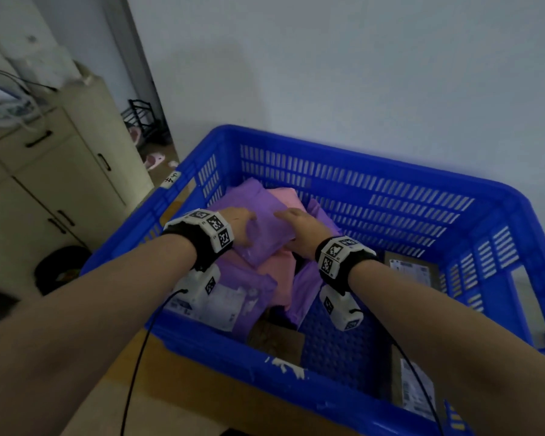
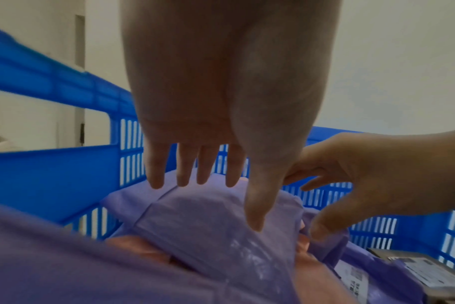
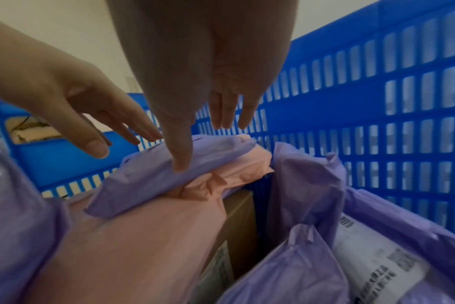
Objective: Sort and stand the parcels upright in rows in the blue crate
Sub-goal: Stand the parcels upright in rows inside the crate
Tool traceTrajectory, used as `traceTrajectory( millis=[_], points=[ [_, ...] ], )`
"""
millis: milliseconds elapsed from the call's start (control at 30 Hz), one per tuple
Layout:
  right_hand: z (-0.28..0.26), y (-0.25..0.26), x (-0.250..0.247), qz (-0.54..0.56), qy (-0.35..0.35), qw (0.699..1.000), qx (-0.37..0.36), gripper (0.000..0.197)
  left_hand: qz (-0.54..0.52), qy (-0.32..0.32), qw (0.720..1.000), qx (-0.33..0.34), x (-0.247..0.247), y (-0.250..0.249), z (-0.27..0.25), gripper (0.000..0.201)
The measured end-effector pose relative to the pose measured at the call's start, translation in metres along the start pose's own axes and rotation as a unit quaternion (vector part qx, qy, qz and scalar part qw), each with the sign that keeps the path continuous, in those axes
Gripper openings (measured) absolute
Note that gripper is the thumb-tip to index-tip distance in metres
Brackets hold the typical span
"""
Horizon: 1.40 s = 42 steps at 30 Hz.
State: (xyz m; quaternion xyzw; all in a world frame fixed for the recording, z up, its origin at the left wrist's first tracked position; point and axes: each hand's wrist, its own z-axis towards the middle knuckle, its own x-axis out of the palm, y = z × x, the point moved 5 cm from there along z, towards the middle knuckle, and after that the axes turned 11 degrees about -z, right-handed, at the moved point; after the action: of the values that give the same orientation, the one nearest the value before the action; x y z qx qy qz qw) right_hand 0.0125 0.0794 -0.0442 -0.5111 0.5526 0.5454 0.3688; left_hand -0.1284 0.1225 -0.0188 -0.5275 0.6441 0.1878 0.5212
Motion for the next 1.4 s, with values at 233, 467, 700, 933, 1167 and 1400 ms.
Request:
traceTrajectory(
  millis=[233, 467, 700, 933, 1167, 1400],
  points=[
    [0.013, 0.014, 0.018, -0.097, -0.026, 0.994, -0.037, 0.056, -0.018, 0.007, 1.0, 0.015, 0.009, 0.021, 0.006, 0.056],
    [0.013, 0.019, 0.024, -0.121, -0.096, 0.983, -0.1, 0.037, -0.031, 0.023, 0.999, 0.028, 0.01, 0.03, 0.016, 0.061],
    [0.011, 0.02, -0.017, -0.148, -0.213, 0.955, -0.143, 0.022, -0.006, 0.024, 0.999, 0.027, -0.018, 0.033, 0.017, 0.085],
    [0.013, 0.011, -0.071, -0.069, -0.283, 0.955, -0.054, 0.023, -0.091, -0.124, 0.987, 0.049, -0.068, 0.025, 0.011, 0.062],
    [-0.01, -0.045, -0.113, 0.158, -0.301, 0.934, 0.111, 0.021, -0.2, -0.246, 0.946, 0.06, -0.104, 0.005, 0.012, 0.086],
    [-0.038, -0.096, -0.114, 0.388, -0.313, 0.846, 0.191, 0.017, -0.378, -0.251, 0.891, 0.024, -0.099, -0.023, 0.025, 0.102]
  ],
)
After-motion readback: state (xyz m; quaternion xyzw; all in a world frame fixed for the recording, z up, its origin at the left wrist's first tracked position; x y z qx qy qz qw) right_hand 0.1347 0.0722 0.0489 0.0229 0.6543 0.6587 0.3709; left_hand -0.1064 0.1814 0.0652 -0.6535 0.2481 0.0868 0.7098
